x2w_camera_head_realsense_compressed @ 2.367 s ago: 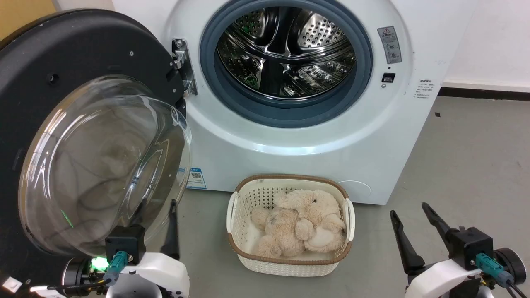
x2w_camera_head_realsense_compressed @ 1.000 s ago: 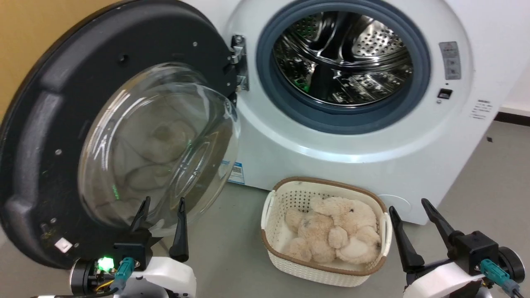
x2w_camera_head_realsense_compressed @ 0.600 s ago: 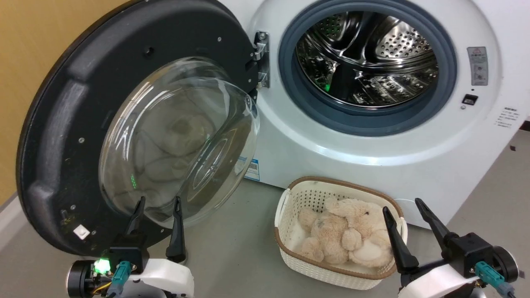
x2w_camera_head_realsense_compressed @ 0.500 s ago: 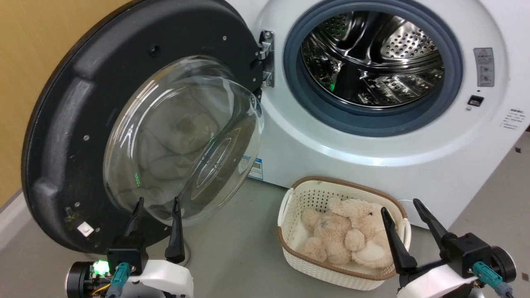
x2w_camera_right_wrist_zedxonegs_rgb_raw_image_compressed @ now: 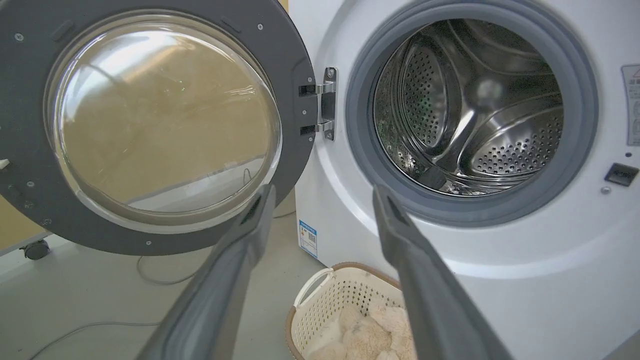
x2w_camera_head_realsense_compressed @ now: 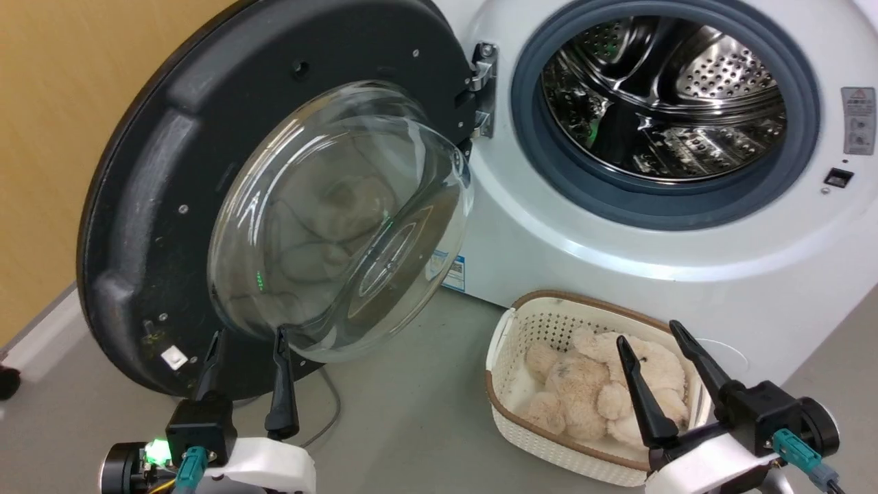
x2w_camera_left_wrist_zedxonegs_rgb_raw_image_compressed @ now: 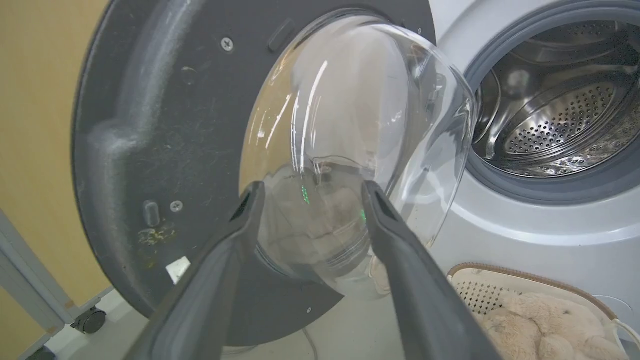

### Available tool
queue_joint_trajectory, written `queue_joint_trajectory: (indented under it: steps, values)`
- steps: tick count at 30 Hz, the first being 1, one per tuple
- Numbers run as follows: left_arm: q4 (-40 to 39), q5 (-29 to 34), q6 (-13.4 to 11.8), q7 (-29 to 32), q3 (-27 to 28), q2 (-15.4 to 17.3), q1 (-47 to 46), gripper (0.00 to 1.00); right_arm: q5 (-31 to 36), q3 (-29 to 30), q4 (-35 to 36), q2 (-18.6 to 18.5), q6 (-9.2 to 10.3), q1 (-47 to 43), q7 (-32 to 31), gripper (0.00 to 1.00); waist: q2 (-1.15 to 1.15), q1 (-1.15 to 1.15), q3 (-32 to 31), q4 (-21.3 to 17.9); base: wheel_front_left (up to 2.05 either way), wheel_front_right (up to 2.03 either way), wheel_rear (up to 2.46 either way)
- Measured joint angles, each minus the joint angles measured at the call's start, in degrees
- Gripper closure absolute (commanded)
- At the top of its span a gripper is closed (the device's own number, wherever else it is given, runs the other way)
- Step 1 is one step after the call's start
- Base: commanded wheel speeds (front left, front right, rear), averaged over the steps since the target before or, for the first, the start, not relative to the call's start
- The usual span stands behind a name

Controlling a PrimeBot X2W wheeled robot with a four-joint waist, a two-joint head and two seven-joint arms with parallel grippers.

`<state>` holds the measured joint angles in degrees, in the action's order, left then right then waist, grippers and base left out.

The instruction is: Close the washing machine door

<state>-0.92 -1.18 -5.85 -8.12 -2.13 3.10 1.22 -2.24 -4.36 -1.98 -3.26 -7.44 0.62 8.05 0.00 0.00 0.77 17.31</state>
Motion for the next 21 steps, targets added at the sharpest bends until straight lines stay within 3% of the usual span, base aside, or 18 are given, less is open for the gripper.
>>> queue_joint_trajectory:
  steps: [21]
  values:
    - [-2.3,0.0,-2.3,-2.5,0.3,0.0,1.3,0.0,-1.9,-2.4,-1.8,-0.6,0.0,3.0,2.5,0.0,0.0,0.0,1.3,5.6,-0.02,-0.02,-0.02]
